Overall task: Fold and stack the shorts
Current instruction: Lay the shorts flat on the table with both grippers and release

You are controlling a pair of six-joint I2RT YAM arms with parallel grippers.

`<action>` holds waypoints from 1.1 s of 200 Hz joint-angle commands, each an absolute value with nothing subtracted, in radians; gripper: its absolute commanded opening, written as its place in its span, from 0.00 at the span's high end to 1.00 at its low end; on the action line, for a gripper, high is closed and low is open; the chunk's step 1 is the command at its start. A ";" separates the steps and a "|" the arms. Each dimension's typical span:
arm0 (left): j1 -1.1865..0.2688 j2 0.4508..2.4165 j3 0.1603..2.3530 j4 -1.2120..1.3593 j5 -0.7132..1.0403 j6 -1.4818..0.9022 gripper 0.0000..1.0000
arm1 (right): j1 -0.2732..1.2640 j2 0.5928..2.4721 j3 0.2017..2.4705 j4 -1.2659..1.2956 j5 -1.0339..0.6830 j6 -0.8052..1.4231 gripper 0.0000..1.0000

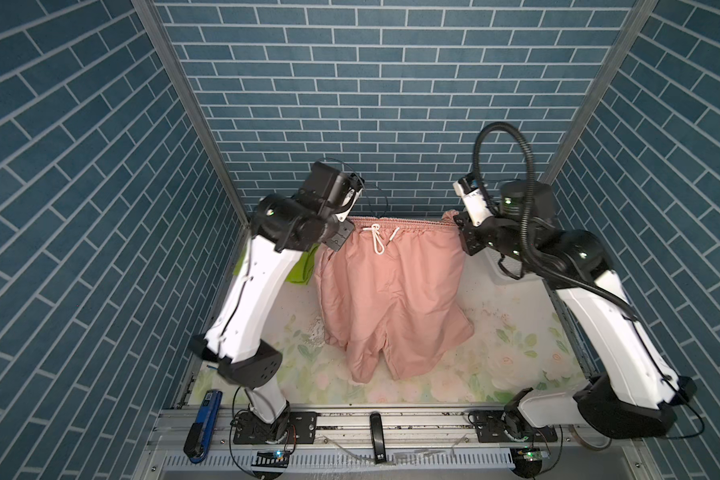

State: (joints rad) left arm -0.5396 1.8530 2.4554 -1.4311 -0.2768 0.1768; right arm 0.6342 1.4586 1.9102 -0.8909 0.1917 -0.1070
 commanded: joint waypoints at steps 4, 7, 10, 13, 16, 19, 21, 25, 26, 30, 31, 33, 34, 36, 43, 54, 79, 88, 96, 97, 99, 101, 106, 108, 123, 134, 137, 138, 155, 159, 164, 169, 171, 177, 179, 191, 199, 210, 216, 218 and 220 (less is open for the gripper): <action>-0.369 2.052 2.592 -1.484 -0.293 0.191 1.00 | 0.526 1.572 1.899 -0.768 0.307 -0.151 1.00; -0.354 2.079 2.613 -1.485 -0.279 0.190 1.00 | 0.515 1.591 1.900 -0.752 0.294 -0.149 1.00; -0.345 2.109 2.638 -1.482 -0.269 0.189 1.00 | 0.505 1.607 1.900 -0.733 0.283 -0.150 1.00; -0.332 2.137 2.655 -1.481 -0.263 0.185 1.00 | 0.495 1.630 1.902 -0.717 0.271 -0.150 1.00; -0.320 2.162 2.667 -1.477 -0.263 0.181 1.00 | 0.485 1.652 1.903 -0.699 0.258 -0.150 1.00; -0.308 2.186 2.677 -1.469 -0.265 0.177 1.00 | 0.475 1.674 1.906 -0.681 0.245 -0.150 1.00; -0.301 2.200 2.680 -1.463 -0.268 0.172 1.00 | 0.469 1.688 1.908 -0.670 0.238 -0.151 1.00; -0.288 2.227 2.684 -1.449 -0.277 0.168 1.00 | 0.460 1.719 1.914 -0.647 0.228 -0.152 1.00; -0.285 2.233 2.684 -1.445 -0.280 0.167 1.00 | 0.459 1.727 1.916 -0.643 0.226 -0.153 1.00; -0.275 2.254 2.680 -1.428 -0.293 0.164 1.00 | 0.450 1.755 1.925 -0.627 0.217 -0.153 1.00; -0.273 2.261 2.679 -1.423 -0.297 0.163 1.00 | 0.446 1.766 1.928 -0.623 0.216 -0.153 1.00; -0.268 2.271 2.676 -1.413 -0.303 0.161 1.00 | 0.443 1.784 1.936 -0.618 0.209 -0.153 1.00; -0.266 2.276 2.673 -1.408 -0.305 0.160 1.00 | 0.441 1.793 1.939 -0.615 0.205 -0.153 1.00; -0.261 2.285 2.669 -1.395 -0.313 0.159 1.00 | 0.437 1.811 1.948 -0.611 0.199 -0.153 1.00; -0.244 2.315 2.656 -1.356 -0.313 0.152 1.00 | 0.429 1.870 1.977 -0.588 0.169 -0.153 1.00; -0.225 2.357 2.656 -1.324 -0.301 0.135 1.00 | 0.419 1.960 2.022 -0.545 0.131 -0.146 1.00; -0.175 2.412 2.640 -1.229 -0.261 0.106 1.00 | 0.408 2.168 2.179 -0.476 0.078 -0.107 1.00; -0.161 2.429 2.659 -1.225 -0.268 0.096 1.00 | 0.403 2.261 2.263 -0.485 0.065 -0.087 1.00; -0.152 2.436 2.660 -1.210 -0.279 0.091 1.00 | 0.402 2.330 2.337 -0.493 0.056 -0.069 1.00; -0.150 2.436 2.659 -1.207 -0.280 0.092 1.00 | 0.401 2.338 2.348 -0.496 0.054 -0.068 1.00; -0.148 2.437 2.657 -1.201 -0.281 0.092 1.00 | 0.401 2.356 2.370 -0.499 0.050 -0.064 1.00; -0.146 2.436 2.653 -1.195 -0.282 0.092 1.00 | 0.401 2.372 2.390 -0.502 0.046 -0.060 1.00; -0.142 2.434 2.641 -1.174 -0.282 0.094 1.00 | 0.398 2.411 2.437 -0.509 0.040 -0.051 1.00; -0.140 2.434 2.636 -1.168 -0.281 0.094 0.99 | 0.398 2.427 2.457 -0.512 0.039 -0.046 1.00; -0.135 2.435 2.627 -1.141 -0.255 0.105 0.77 | 0.396 2.518 2.588 -0.544 0.044 -0.012 1.00; -0.135 2.435 2.630 -1.148 -0.236 0.105 0.33 | 0.396 2.548 2.641 -0.567 0.030 0.003 1.00; -0.135 2.433 2.629 -1.151 -0.233 0.100 0.17 | 0.395 2.546 2.642 -0.568 0.023 0.008 0.98; -0.135 2.432 2.629 -1.151 -0.232 0.098 0.12 | 0.396 2.545 2.642 -0.568 0.020 0.008 0.97; -0.133 2.409 2.635 -1.199 -0.190 0.064 0.00 | 0.397 2.485 2.579 -0.550 -0.027 0.015 0.62; -0.133 2.399 2.638 -1.216 -0.185 0.051 0.00 | 0.397 2.460 2.551 -0.543 -0.035 0.018 0.56; -0.133 2.385 2.640 -1.240 -0.180 0.033 0.00 | 0.397 2.430 2.512 -0.535 -0.044 0.020 0.51; -0.133 2.366 2.638 -1.267 -0.175 0.013 0.00 | 0.397 2.389 2.468 -0.526 -0.054 0.020 0.47; -0.133 2.357 2.635 -1.277 -0.172 0.005 0.00 | 0.397 2.371 2.448 -0.522 -0.058 0.020 0.46; -0.133 2.326 2.618 -1.308 -0.161 -0.018 0.00 | 0.397 2.317 2.386 -0.510 -0.067 0.021 0.44; -0.133 2.314 2.611 -1.316 -0.157 -0.028 0.00 | 0.397 2.298 2.363 -0.508 -0.068 0.023 0.43; -0.133 2.219 2.499 -1.338 -0.117 -0.083 0.00 | 0.397 2.163 2.213 -0.488 -0.082 0.040 0.41; -0.137 2.129 2.357 -1.310 -0.059 -0.106 0.00 | 0.398 2.071 2.102 -0.475 -0.079 0.058 0.40; -0.146 1.979 2.113 -1.217 0.035 -0.125 0.00 | 0.397 1.943 1.937 -0.466 -0.061 0.079 0.40; -0.149 1.893 1.954 -1.157 0.076 -0.145 0.00 | 0.397 1.873 1.845 -0.464 -0.051 0.098 0.39; -0.149 1.862 1.902 -1.134 0.088 -0.152 0.00 | 0.397 1.848 1.809 -0.463 -0.050 0.104 0.39; -0.149 1.832 1.852 -1.112 0.098 -0.160 0.00 | 0.397 1.825 1.775 -0.462 -0.047 0.113 0.38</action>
